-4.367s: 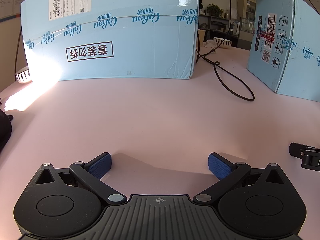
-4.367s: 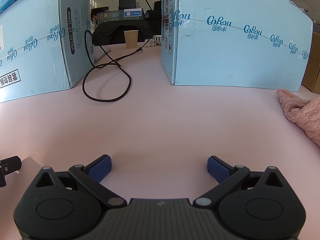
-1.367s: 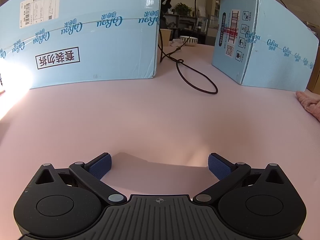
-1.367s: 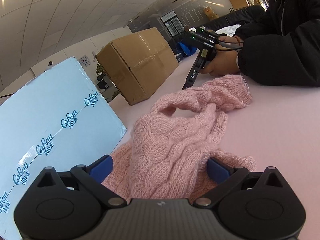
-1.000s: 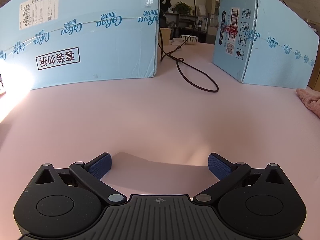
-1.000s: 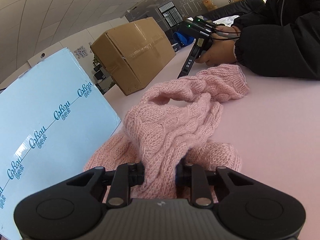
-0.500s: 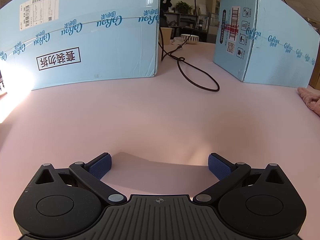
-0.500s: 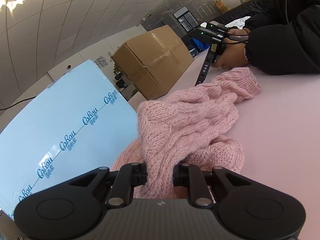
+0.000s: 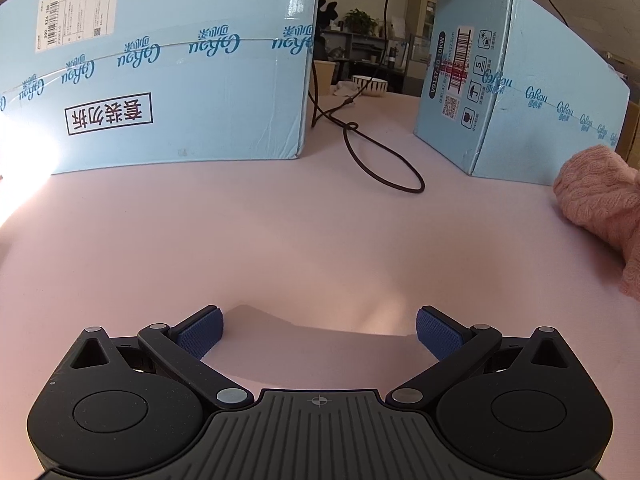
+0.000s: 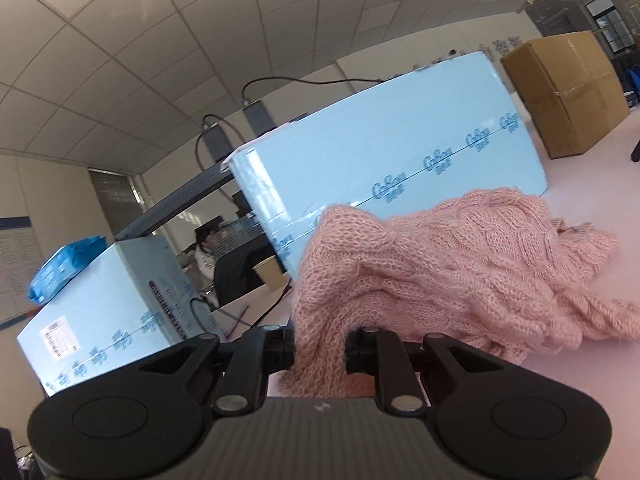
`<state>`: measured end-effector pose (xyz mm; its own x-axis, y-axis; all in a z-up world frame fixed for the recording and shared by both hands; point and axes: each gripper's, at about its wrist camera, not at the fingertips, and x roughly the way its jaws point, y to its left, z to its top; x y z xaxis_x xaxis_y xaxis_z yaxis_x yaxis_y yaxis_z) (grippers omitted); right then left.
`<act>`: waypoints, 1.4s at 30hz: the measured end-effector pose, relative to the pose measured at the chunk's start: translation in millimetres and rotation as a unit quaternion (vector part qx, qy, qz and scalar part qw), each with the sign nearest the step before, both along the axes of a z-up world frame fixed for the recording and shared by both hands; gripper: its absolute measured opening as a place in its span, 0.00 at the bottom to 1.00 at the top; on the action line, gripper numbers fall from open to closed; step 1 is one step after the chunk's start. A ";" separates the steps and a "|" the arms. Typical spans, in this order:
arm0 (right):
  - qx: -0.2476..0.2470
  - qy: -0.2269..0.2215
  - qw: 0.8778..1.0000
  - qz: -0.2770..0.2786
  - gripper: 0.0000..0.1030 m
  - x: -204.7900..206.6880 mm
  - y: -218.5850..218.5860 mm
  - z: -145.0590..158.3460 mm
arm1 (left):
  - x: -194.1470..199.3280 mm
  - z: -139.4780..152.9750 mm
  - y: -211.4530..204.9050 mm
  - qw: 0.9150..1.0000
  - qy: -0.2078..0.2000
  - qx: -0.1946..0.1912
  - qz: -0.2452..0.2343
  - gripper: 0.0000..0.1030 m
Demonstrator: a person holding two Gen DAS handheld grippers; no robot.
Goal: Fold clothes
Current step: 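Carry the sweater with the right gripper toward the left gripper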
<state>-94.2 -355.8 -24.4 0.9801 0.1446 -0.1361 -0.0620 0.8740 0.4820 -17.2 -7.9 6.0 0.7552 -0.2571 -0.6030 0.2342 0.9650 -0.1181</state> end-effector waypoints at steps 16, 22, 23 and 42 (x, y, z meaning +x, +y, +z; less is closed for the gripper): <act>-0.093 0.016 0.929 0.358 0.18 -69.8 105.2 -10.0 | 16.5 -2.8 40.7 0.955 0.093 -0.262 -0.099 1.00; -0.140 0.024 0.884 0.445 0.23 -95.9 135.3 -10.4 | 6.7 0.4 19.7 0.964 0.083 -0.208 -0.143 1.00; -0.147 0.025 0.881 0.450 0.24 -97.4 139.2 -10.3 | 5.9 0.3 17.8 0.962 0.086 -0.209 -0.151 1.00; 0.013 0.022 0.968 0.251 0.91 -98.0 -15.3 30.3 | -7.2 0.1 0.7 0.960 0.086 -0.168 -0.205 1.00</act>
